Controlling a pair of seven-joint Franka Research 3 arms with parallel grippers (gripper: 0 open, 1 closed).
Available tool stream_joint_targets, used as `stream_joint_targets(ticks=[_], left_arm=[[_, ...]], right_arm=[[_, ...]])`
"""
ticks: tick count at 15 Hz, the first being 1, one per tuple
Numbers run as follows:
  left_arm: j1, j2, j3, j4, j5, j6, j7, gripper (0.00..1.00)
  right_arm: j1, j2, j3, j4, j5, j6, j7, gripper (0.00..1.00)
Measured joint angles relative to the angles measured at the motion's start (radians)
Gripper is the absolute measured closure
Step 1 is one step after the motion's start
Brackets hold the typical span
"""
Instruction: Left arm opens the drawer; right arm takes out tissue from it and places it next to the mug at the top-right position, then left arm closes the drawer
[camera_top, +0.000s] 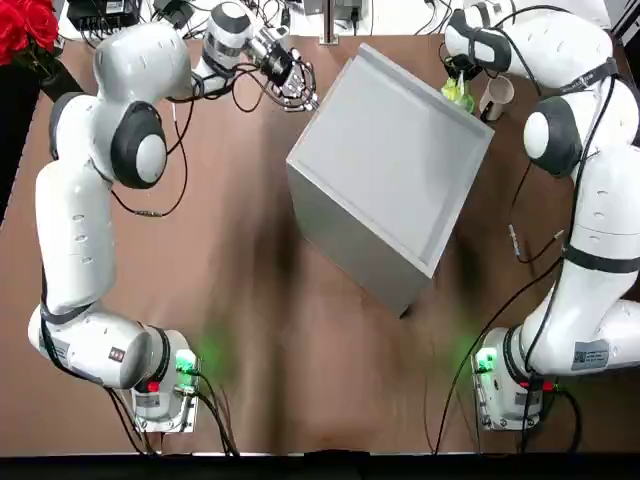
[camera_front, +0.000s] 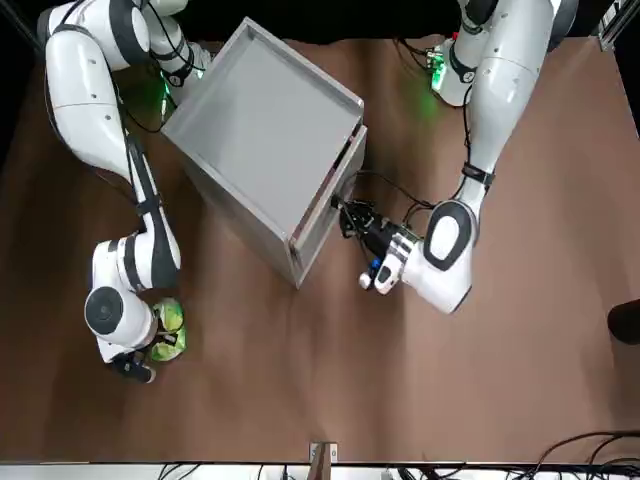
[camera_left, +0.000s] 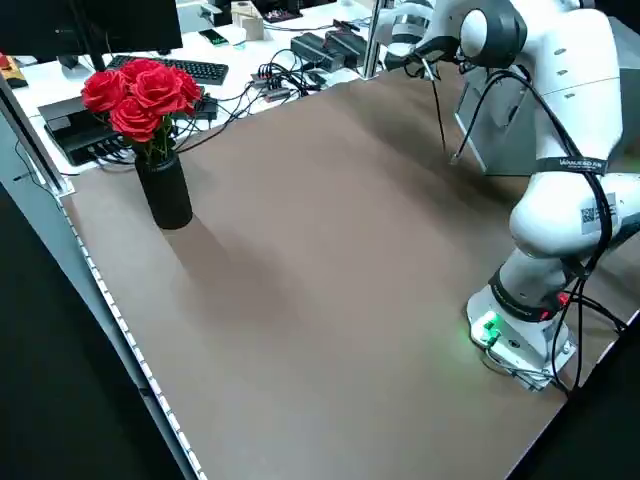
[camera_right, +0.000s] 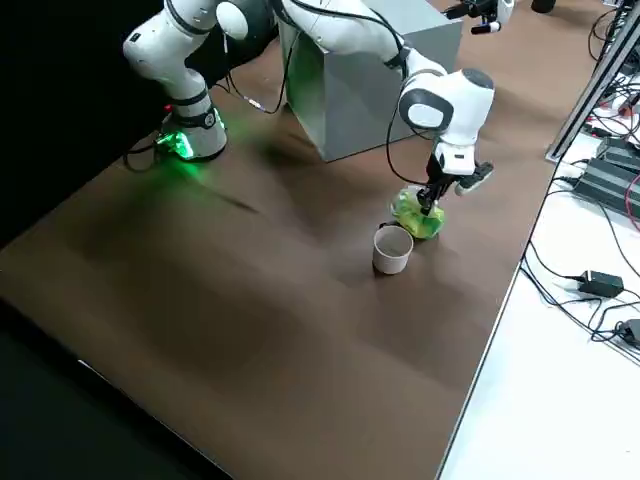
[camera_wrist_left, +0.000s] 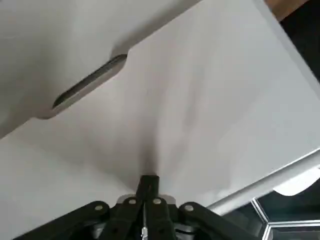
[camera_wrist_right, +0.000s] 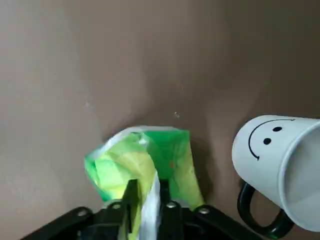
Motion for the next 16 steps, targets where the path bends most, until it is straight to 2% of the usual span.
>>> stream_joint_targets(ticks=[6,7,8,14,16], left_arm=[[-0.042,0.000,0.002,-0.003,-0.013,0.034,-0.008,0.99],[-0.042,0.001,0.002,-0.004,-0.015,0.039,-0.008,0.99],[-0.043,0.001,0.002,-0.004,-0.015,0.041,-0.008,0.99],[-0.045,0.003,0.003,-0.005,-0.017,0.046,-0.009,0.99],[-0.047,0.003,0.004,-0.005,-0.017,0.049,-0.009,0.99]], right_arm=[[0.010,0.003,0.000,0.000,0.000,0.002,0.008,0.26],[0.012,0.003,0.000,0.003,0.000,0.006,0.007,0.08],[0.013,0.003,0.001,0.005,0.000,0.007,0.007,0.01],[0.021,-0.018,0.005,0.051,0.007,0.014,0.015,0.00],[0.016,-0.028,0.005,0.070,0.048,0.010,0.015,0.00]])
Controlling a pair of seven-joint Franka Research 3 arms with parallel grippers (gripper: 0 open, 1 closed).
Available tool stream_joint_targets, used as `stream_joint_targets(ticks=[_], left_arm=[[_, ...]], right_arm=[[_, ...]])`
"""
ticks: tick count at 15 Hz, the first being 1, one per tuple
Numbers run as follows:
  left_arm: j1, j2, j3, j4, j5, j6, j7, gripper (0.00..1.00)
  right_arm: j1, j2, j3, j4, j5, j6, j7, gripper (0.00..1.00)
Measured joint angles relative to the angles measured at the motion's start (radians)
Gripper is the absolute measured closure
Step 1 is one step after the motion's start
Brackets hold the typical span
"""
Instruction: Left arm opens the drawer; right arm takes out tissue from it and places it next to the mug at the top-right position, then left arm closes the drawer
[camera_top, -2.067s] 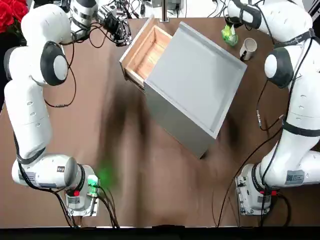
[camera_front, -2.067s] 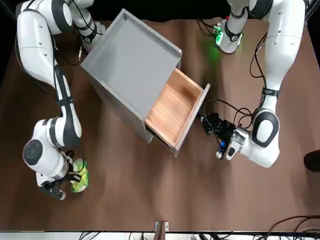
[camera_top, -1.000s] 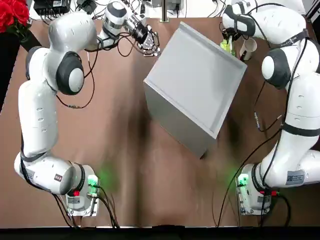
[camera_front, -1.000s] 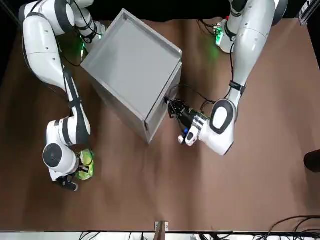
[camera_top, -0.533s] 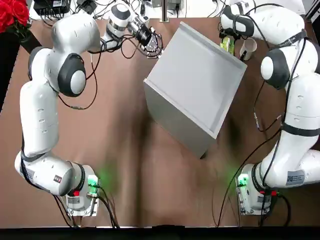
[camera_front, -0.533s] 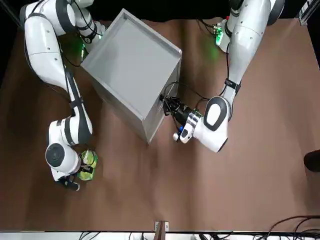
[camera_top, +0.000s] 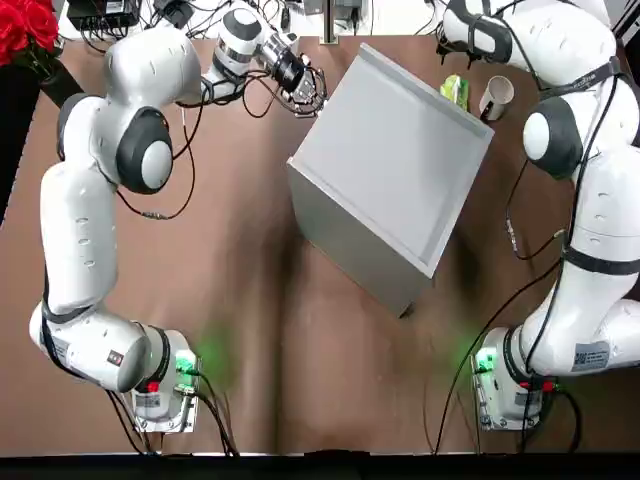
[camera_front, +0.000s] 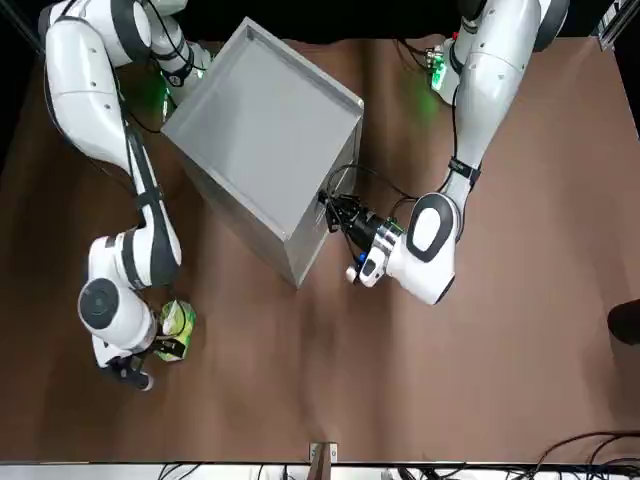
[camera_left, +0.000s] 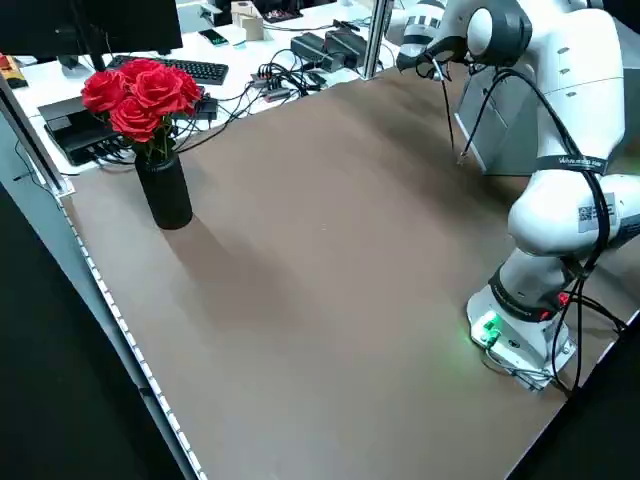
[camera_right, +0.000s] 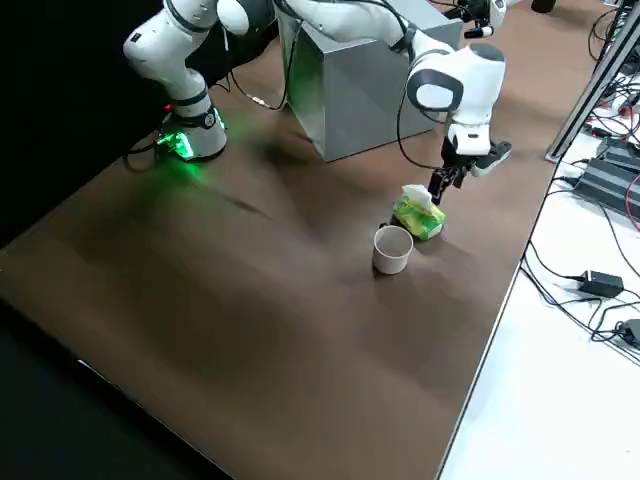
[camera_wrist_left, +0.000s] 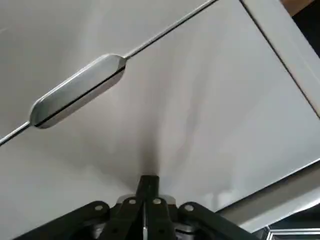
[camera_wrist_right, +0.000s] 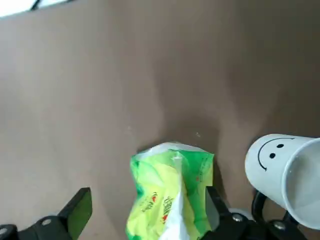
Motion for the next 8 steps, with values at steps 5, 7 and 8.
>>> stream_joint_targets(ticks=[5,7,8], left_arm=[[-0.005,0.000,0.005,0.000,0.000,0.009,0.000,0.99],[-0.007,0.000,0.006,0.000,0.000,0.013,0.000,0.99],[-0.008,0.000,0.007,0.000,0.000,0.016,0.000,0.99]], right_arm=[[-0.031,-0.034,0.000,0.080,0.073,-0.152,-0.058,0.00],[-0.052,-0.049,-0.001,0.120,0.092,-0.234,-0.141,0.00],[-0.064,-0.061,-0.001,0.137,0.100,-0.275,-0.193,0.00]])
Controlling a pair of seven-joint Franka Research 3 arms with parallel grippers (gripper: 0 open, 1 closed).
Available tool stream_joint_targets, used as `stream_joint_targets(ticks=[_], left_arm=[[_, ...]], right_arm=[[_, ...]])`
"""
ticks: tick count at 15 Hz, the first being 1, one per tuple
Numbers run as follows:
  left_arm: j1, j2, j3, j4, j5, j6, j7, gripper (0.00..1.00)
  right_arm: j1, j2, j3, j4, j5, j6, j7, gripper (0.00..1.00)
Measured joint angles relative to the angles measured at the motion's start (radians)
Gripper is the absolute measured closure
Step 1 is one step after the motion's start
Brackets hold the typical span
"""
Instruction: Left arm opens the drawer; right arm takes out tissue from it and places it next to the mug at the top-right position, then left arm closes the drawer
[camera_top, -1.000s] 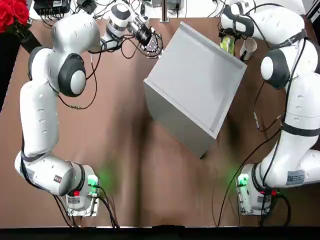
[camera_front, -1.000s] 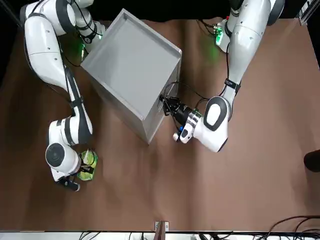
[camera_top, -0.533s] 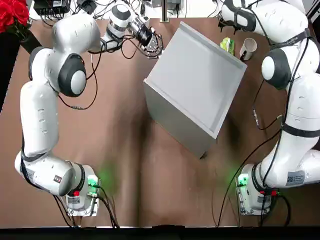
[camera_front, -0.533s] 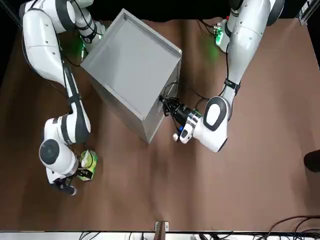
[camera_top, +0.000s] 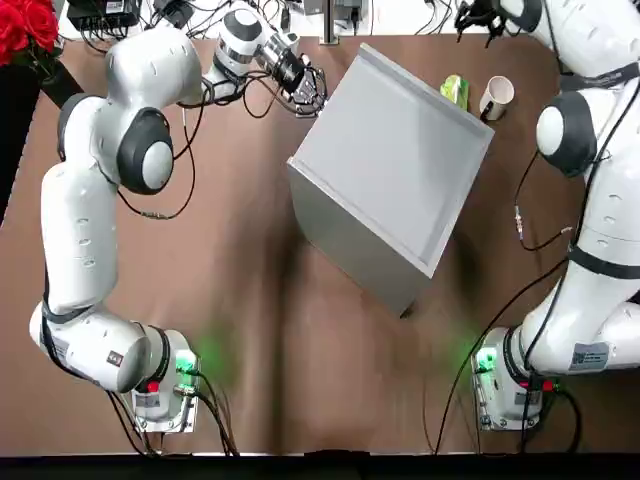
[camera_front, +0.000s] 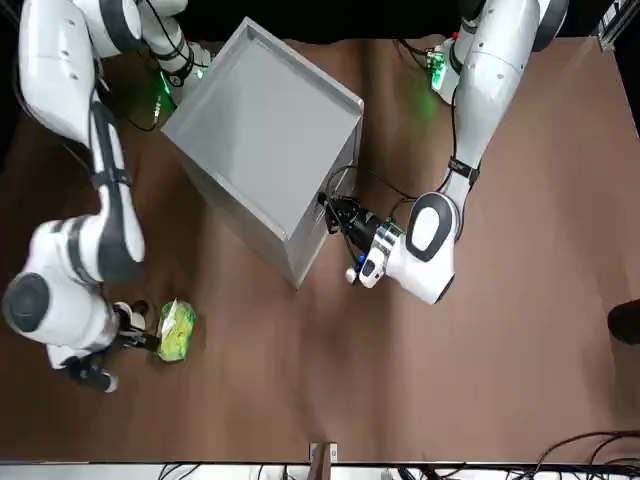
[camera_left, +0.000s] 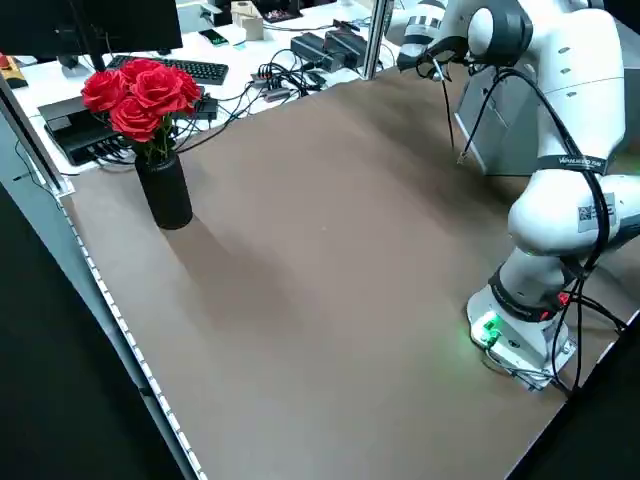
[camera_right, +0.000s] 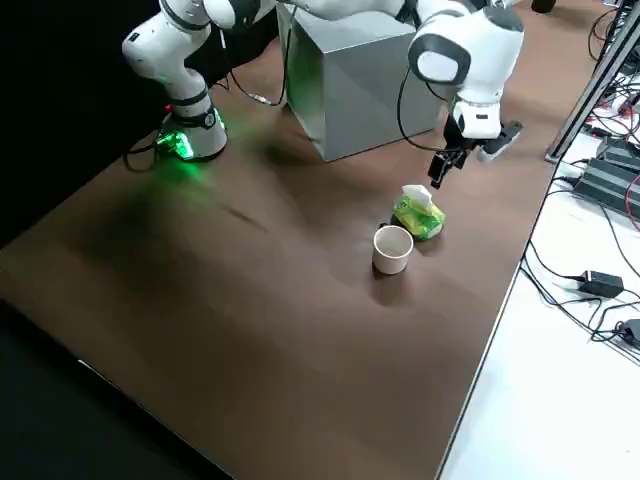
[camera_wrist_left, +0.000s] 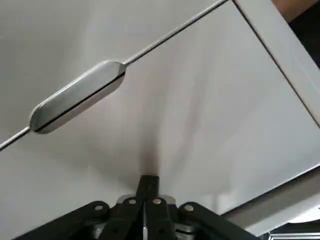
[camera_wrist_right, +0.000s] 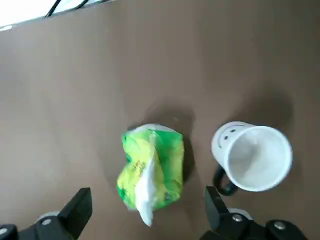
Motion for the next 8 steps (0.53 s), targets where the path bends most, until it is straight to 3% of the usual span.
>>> stream_joint_targets(ticks=[5,8], left_arm=[[-0.019,0.012,0.023,0.000,0.017,0.109,-0.039,0.99],[0.032,0.009,0.030,0.014,0.059,0.113,-0.040,0.99]], right_arm=[[-0.039,-0.115,-0.005,0.025,0.008,-0.190,-0.283,0.00],[-0.048,-0.194,-0.008,0.030,0.008,-0.291,-0.321,0.00]])
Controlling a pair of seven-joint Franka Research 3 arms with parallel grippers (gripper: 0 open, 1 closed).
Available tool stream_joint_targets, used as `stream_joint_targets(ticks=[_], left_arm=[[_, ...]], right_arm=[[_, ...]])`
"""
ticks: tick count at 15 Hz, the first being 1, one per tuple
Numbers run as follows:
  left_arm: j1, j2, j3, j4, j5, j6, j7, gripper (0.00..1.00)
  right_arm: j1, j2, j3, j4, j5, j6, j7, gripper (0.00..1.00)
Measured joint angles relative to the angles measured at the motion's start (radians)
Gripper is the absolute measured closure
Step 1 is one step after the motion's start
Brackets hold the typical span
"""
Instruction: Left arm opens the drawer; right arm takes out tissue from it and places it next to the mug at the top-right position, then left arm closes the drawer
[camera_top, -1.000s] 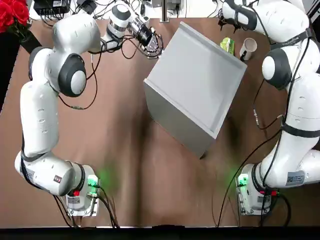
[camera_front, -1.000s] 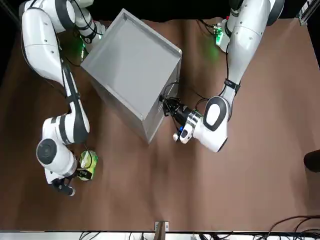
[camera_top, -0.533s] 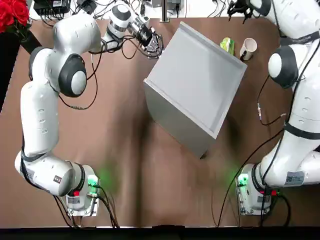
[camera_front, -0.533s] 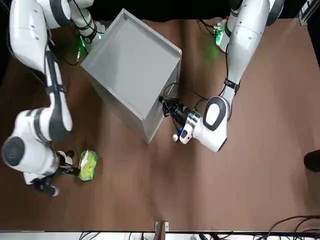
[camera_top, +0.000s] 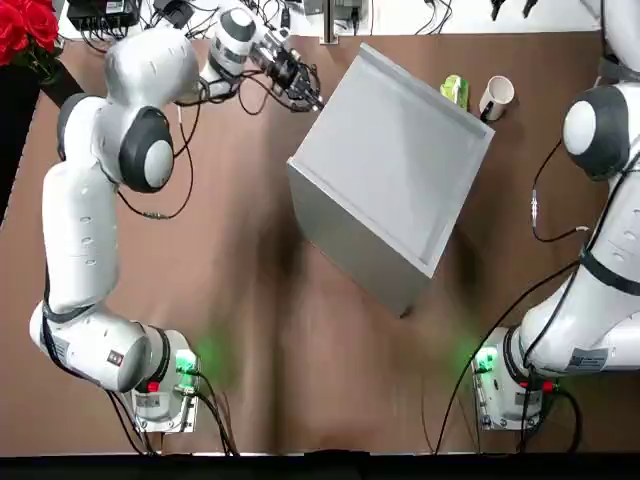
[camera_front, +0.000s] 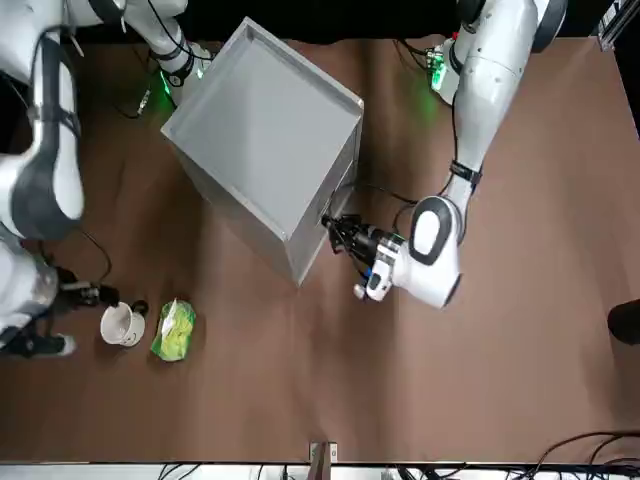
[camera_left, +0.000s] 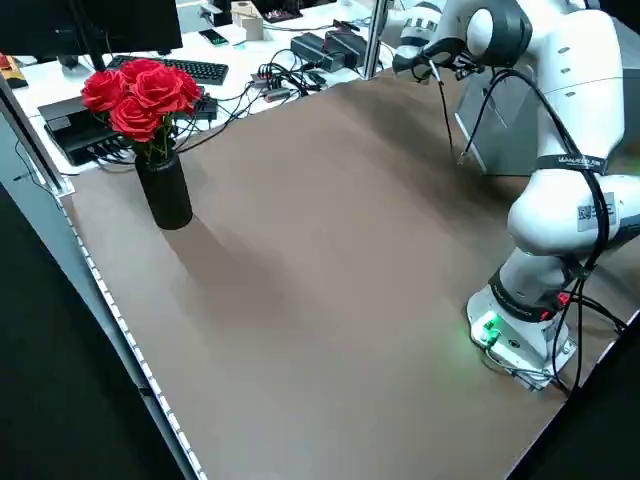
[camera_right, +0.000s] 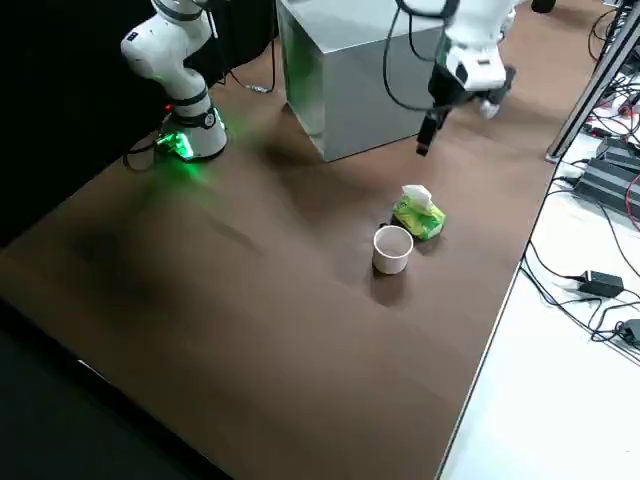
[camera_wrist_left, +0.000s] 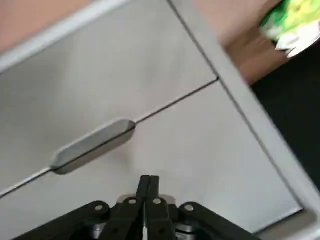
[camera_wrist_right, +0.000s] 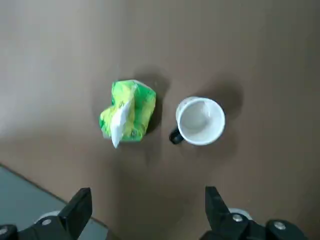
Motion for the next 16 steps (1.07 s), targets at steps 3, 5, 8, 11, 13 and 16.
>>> stream_joint_targets(ticks=[3,5,8,11,13,16], left_arm=[[0.083,-0.025,0.000,0.017,0.061,-0.002,0.000,0.99],[0.139,-0.059,0.000,0.021,0.124,-0.006,0.000,0.99],[0.227,-0.120,0.000,0.026,0.228,-0.049,0.002,0.90],[0.311,-0.189,-0.001,0.030,0.293,-0.084,0.027,0.80],[0.341,-0.228,-0.001,0.036,0.339,-0.087,0.033,0.74],[0.362,-0.265,0.000,0.064,0.434,-0.087,0.097,0.55]], right_arm=[[-0.029,-0.106,0.000,-0.008,0.002,-0.085,-0.064,0.00],[-0.036,-0.195,0.000,-0.057,0.004,-0.099,-0.075,0.00],[-0.034,-0.328,0.004,-0.169,0.006,-0.099,-0.054,0.00],[-0.034,-0.374,0.009,-0.219,0.008,-0.092,-0.027,0.00],[-0.035,-0.377,0.007,-0.224,0.023,-0.084,-0.022,0.00],[-0.035,-0.381,0.005,-0.224,0.029,-0.066,-0.019,0.00]])
